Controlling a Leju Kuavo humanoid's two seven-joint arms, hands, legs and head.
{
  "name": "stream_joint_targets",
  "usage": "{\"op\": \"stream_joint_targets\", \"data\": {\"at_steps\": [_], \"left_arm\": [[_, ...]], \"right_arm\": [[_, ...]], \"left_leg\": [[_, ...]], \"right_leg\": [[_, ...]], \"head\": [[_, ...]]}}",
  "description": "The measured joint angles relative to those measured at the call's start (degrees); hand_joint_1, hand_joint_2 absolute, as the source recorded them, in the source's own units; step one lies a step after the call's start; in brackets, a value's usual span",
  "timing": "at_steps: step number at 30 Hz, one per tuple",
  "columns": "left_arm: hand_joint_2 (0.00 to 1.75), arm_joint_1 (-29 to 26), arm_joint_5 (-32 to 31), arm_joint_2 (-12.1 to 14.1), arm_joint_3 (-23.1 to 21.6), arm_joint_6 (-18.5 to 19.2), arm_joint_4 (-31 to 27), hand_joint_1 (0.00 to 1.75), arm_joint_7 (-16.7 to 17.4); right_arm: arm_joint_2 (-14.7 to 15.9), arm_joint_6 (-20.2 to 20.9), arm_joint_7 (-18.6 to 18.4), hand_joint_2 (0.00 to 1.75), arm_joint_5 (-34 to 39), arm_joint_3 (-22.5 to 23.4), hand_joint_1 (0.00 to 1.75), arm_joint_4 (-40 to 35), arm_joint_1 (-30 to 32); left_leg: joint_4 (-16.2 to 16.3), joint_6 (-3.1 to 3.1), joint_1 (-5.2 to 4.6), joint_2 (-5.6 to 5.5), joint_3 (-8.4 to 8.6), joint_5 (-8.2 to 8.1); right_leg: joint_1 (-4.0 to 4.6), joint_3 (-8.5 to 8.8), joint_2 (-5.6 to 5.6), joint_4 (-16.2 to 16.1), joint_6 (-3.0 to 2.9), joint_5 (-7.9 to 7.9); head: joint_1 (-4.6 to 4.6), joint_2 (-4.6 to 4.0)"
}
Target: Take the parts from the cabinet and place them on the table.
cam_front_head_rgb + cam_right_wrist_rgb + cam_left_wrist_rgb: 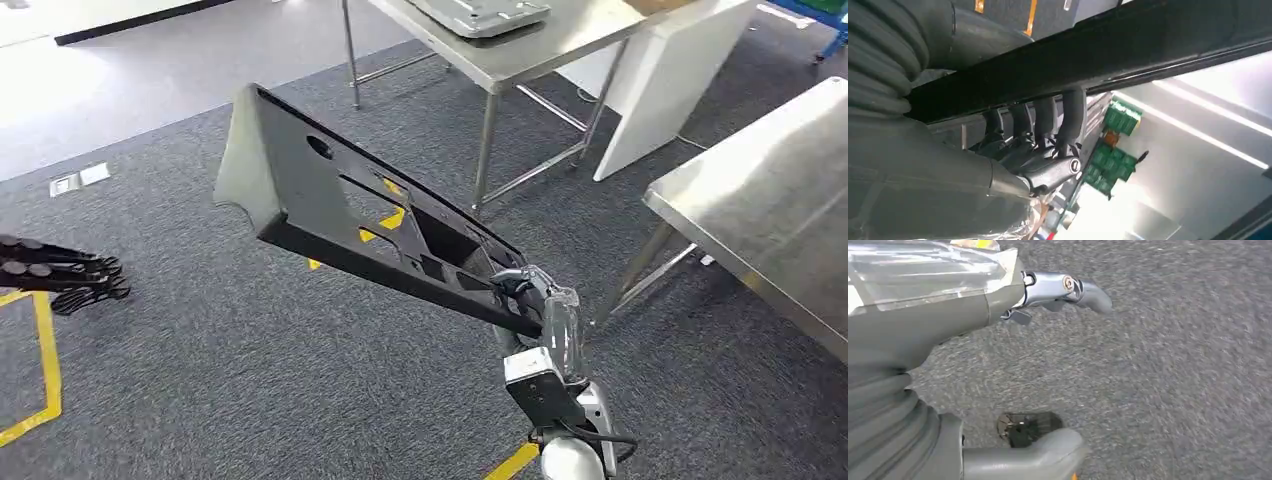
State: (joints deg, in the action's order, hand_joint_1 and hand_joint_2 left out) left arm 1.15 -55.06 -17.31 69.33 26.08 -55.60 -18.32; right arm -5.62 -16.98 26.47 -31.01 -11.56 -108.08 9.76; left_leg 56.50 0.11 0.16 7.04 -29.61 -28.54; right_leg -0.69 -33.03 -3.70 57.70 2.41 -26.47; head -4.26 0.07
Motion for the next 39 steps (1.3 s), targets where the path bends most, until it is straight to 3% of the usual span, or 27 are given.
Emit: {"op": "stream_joint_targets", "data": {"at_steps": [1,2,4,6,7,8,10,11,12,13,16,17,18,19,21,22,23,25,26,27,30,31,33,34,36,37,39], "left_arm": [[1.75,0.1,0.2,0.0,-0.1,0.0,0.0,0.00,0.0],[1.75,0.1,0.4,-0.1,-0.3,-0.1,0.0,0.00,0.0],[1.75,0.3,1.0,-0.2,-0.4,-1.0,0.0,0.00,-0.2],[1.75,0.1,1.8,-0.4,-0.4,-3.3,-0.1,0.00,-0.6],[1.75,0.0,1.9,-0.4,-0.4,-3.8,-0.2,0.00,-0.8],[1.75,-0.1,2.2,-0.5,-0.4,-4.2,-0.2,0.00,-0.9],[1.75,-0.2,2.4,-0.6,-0.8,-3.6,-0.2,0.00,-0.9],[1.75,-0.2,2.5,-0.6,-1.0,-2.8,-0.2,0.00,-0.9],[1.75,-0.3,2.6,-0.5,-1.1,-2.1,-0.2,0.00,-0.9],[1.75,-0.3,2.8,-0.5,-1.1,-1.7,-0.2,0.00,-0.9],[1.75,-0.3,3.0,-0.5,-1.5,-0.6,-0.2,0.00,-1.0],[1.75,-0.2,3.0,-0.6,-1.7,-0.3,-0.2,0.00,-1.0],[1.75,-0.2,3.2,-0.5,-1.8,0.0,-0.2,0.00,-1.0],[1.75,-0.3,3.4,-0.4,-1.8,0.3,-0.2,0.00,-1.1],[1.75,-0.6,3.5,-0.3,-1.7,1.1,-0.2,0.00,-1.3],[1.75,-0.6,3.5,-0.2,-1.7,1.4,-0.1,0.00,-1.3],[1.75,-0.6,3.5,-0.2,-1.7,1.6,-0.1,0.00,-1.3],[1.75,-0.5,3.5,-0.2,-1.8,1.9,0.0,0.00,-1.4],[1.75,-0.5,3.5,-0.2,-1.8,1.9,0.0,0.00,-1.4],[1.75,-0.6,3.6,0.2,-1.8,1.9,0.0,0.00,-1.4],[1.75,-0.5,3.6,0.3,-1.8,1.9,0.1,0.00,-1.6],[1.75,-0.4,3.6,0.3,-1.9,1.9,0.1,0.00,-1.6],[1.75,-0.3,3.7,0.3,-2.1,2.0,0.1,0.00,-1.7],[1.75,-0.3,3.7,0.4,-2.1,2.1,0.2,0.00,-1.7],[1.75,-0.6,3.7,0.5,-2.1,2.1,0.4,0.00,-1.7],[1.75,-0.6,3.8,0.5,-2.1,2.2,0.4,0.00,-1.7],[1.75,-0.6,4.0,0.5,-2.1,2.4,0.5,0.00,-1.8]], "right_arm": [[0.0,0.0,0.0,1.75,-0.1,0.0,1.75,0.0,0.0],[0.0,0.0,0.0,1.75,-0.1,0.1,1.75,-0.1,0.0],[0.0,0.0,0.1,1.75,-0.2,0.2,1.75,-0.4,0.2],[-0.2,0.0,0.1,1.75,-0.2,0.2,1.75,-0.4,0.4],[-0.2,0.0,0.1,1.75,-0.2,0.2,1.75,-0.4,0.5],[-0.2,0.0,0.2,1.75,-0.2,0.2,1.75,-0.4,0.6],[-0.2,0.2,0.3,1.75,0.0,0.2,1.75,-0.4,0.7],[-0.2,0.2,0.4,1.75,0.1,0.2,1.75,-0.4,0.7],[-0.2,0.2,0.5,1.75,0.3,0.2,1.75,-0.4,0.6],[-0.1,0.3,0.6,1.75,0.5,0.2,1.75,-0.4,0.5],[-0.1,0.3,0.9,1.75,0.9,0.2,1.75,-0.4,0.7],[0.0,0.3,0.9,1.75,1.0,0.2,1.75,-0.5,0.7],[0.1,0.3,1.0,1.75,1.0,0.2,1.75,-0.5,0.7],[0.2,0.3,1.0,1.75,1.0,0.2,1.75,-0.5,0.5],[0.3,0.2,1.0,1.75,1.1,0.2,1.75,-0.5,0.6],[0.4,0.2,1.0,1.75,1.2,0.3,1.75,-0.5,0.7],[0.5,0.2,1.0,1.75,1.2,0.3,1.75,-0.5,0.7],[0.6,0.2,1.1,1.75,1.2,0.3,1.75,-0.5,0.7],[0.6,0.2,1.1,1.75,1.2,0.3,1.75,-0.5,0.7],[0.6,0.1,1.1,1.75,1.3,0.3,1.75,-0.5,0.6],[0.7,0.0,1.1,1.75,1.3,0.3,1.75,-0.5,0.7],[0.7,0.0,1.1,1.75,1.3,0.3,1.75,-0.5,0.7],[0.7,-0.2,1.2,1.75,1.3,0.3,1.75,-0.5,0.6],[0.6,-0.2,1.2,1.75,1.3,0.3,1.75,-0.5,0.6],[0.6,-0.2,1.3,1.75,1.3,0.3,1.75,-0.5,0.7],[0.6,-0.2,1.3,1.75,1.4,0.3,1.75,-0.5,0.8],[0.5,0.0,1.3,1.75,1.4,0.3,1.75,-0.5,0.7]], "left_leg": [[-0.1,-0.21,0.16,0.78,0.23,-0.09],[0.1,-0.77,0.38,1.07,0.12,-0.51],[4.2,-1.15,0.81,-4.37,-1.36,-3.69],[13.9,-1.19,0.82,-6.61,-6.03,-8.40],[17.0,-1.15,0.82,-6.80,-7.71,-9.08],[17.4,-1.06,0.82,-6.97,-8.20,-8.38],[11.2,-0.75,0.90,-7.55,-5.70,-3.35],[5.6,-0.56,1.09,-9.19,-3.18,-0.38],[2.2,-0.32,1.33,-12.39,-1.78,0.27],[1.0,-0.34,1.39,-12.24,-1.33,-0.06],[0.9,0.60,0.56,-10.16,-1.24,0.27],[0.1,1.46,1.22,-8.94,-1.03,0.98],[-0.3,1.84,0.93,-8.47,-0.95,1.10],[-0.3,2.07,0.85,-7.45,-0.98,1.24],[-0.3,2.11,0.60,-5.69,-1.14,1.20],[-0.3,2.07,0.60,-4.78,-1.23,1.17],[-0.3,1.97,0.60,-3.91,-1.22,1.10],[-0.2,1.61,0.72,-2.41,-0.98,0.87],[-0.1,1.23,0.62,-1.85,-0.64,0.63],[0.0,0.77,-0.01,-1.29,-0.59,0.23],[0.0,-0.06,0.13,0.82,0.17,-0.07],[0.1,-0.57,0.41,1.24,0.36,-0.37],[3.3,-1.10,0.86,-4.94,-0.90,-3.26],[7.6,-1.12,0.86,-6.44,-2.86,-5.91],[16.5,-1.15,0.86,-7.10,-7.34,-9.38],[17.9,-1.10,0.86,-7.13,-8.28,-9.00],[12.2,-0.65,0.86,-7.45,-6.12,-4.14]], "right_leg": [[0.19,-0.21,0.77,0.0,-0.29,0.05],[-0.58,0.29,1.68,-0.3,-0.91,0.36],[-0.83,0.12,2.76,-0.3,-1.52,0.55],[-0.54,0.04,4.38,-0.3,-1.93,0.57],[-0.40,0.04,5.26,-0.2,-2.04,0.64],[-0.37,0.09,6.13,-0.2,-2.08,0.67],[-0.40,0.33,7.95,-0.2,-2.06,0.68],[-0.41,0.43,8.84,-0.2,-2.03,0.68],[-0.32,0.36,9.45,-0.1,-1.91,0.71],[0.20,0.01,10.19,0.2,-1.68,0.61],[-0.27,-0.91,12.35,-0.4,-0.31,1.41],[-0.17,-1.30,11.62,0.5,-0.20,1.13],[0.15,-2.52,8.31,2.4,-0.53,-0.17],[0.09,-4.56,5.98,6.5,-0.85,-2.31],[-0.08,-8.78,4.61,15.4,-0.89,-5.76],[-0.17,-9.84,4.42,17.7,-0.44,-6.13],[-0.30,-9.17,4.25,16.4,0.16,-5.39],[-0.62,-3.82,2.81,7.0,1.52,-1.85],[-0.75,-0.47,-0.21,1.3,1.87,-0.33],[-0.36,0.25,-2.79,-0.2,1.22,-0.15],[0.10,-0.13,-0.10,0.0,-0.11,0.21],[-0.30,0.07,0.97,-0.2,-0.73,0.51],[-0.93,0.04,2.36,-0.3,-1.59,0.80],[-0.82,-0.03,3.04,-0.3,-1.91,0.87],[-0.50,-0.19,4.89,-0.2,-2.10,0.98],[-0.39,-0.19,5.81,-0.2,-2.14,1.01],[-0.32,-0.05,7.75,-0.2,-2.22,1.11]], "head": [[0.02,0.00],[0.02,0.00],[0.09,0.00],[0.15,0.00],[0.15,0.00],[0.17,0.00],[0.17,0.00],[0.15,0.00],[0.15,0.00],[0.09,0.00],[0.13,0.00],[0.09,0.00],[0.04,0.00],[-0.42,0.00],[-0.40,0.00],[-0.44,0.00],[-0.42,0.00],[-0.44,0.00],[-0.44,0.00],[-0.44,0.00],[-0.13,0.00],[-0.20,0.00],[-0.05,0.00],[0.17,0.00],[0.17,0.00],[0.17,0.00],[0.20,0.00]]}}
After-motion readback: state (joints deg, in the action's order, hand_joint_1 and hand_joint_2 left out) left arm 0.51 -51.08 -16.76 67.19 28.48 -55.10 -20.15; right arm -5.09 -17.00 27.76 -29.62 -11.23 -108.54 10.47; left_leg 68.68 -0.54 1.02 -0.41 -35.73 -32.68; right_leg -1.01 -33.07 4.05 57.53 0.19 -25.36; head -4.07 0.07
